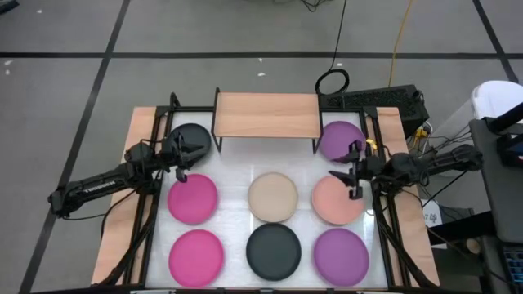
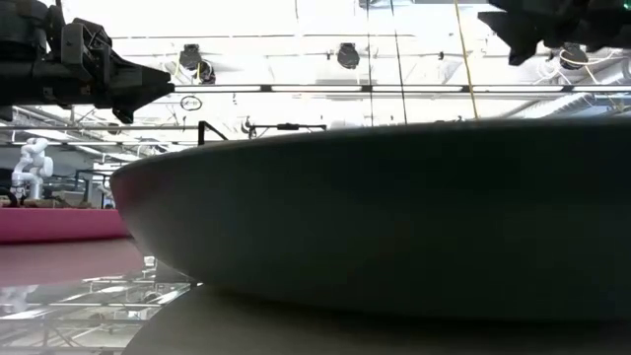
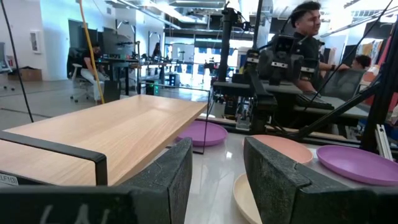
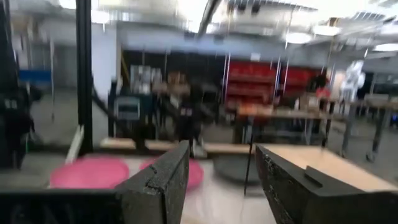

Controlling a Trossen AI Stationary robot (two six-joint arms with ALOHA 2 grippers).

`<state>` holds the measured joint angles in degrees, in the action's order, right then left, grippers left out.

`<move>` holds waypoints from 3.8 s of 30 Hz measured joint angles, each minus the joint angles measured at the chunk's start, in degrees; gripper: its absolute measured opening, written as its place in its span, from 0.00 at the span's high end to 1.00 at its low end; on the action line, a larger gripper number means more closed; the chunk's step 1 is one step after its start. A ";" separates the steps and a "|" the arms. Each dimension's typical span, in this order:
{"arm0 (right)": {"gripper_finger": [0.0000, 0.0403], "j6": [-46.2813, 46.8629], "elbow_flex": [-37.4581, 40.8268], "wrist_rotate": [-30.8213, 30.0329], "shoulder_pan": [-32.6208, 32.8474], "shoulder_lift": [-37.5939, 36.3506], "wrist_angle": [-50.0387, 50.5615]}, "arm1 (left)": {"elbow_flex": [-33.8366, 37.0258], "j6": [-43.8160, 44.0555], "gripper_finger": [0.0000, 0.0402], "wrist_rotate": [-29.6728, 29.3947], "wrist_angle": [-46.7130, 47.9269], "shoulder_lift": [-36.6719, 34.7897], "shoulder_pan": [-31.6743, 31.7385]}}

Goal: Place and stack plates onto a shelf
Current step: Put the top violet plate on the shelf

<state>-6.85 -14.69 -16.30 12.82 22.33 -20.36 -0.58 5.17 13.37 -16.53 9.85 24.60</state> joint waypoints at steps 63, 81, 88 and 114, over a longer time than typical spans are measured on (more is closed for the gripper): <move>0.59 28.23 -18.28 -9.09 -21.25 41.52 56.64 | -0.01 0.00 0.63 0.02 0.01 0.00 0.00; 0.59 28.49 -12.67 -4.45 -26.69 41.57 52.49 | 0.00 0.00 0.63 0.00 0.00 0.00 0.00; 0.59 26.57 -7.20 -4.65 -27.94 41.41 44.14 | 0.00 0.00 0.63 0.01 0.00 0.00 0.01; 0.99 24.76 -5.28 -6.90 -28.21 38.19 38.46 | -0.01 0.00 0.63 0.00 0.00 0.00 0.00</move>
<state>17.92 -19.97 -23.20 -15.39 60.52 18.09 -0.59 5.17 13.37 -16.53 9.85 24.60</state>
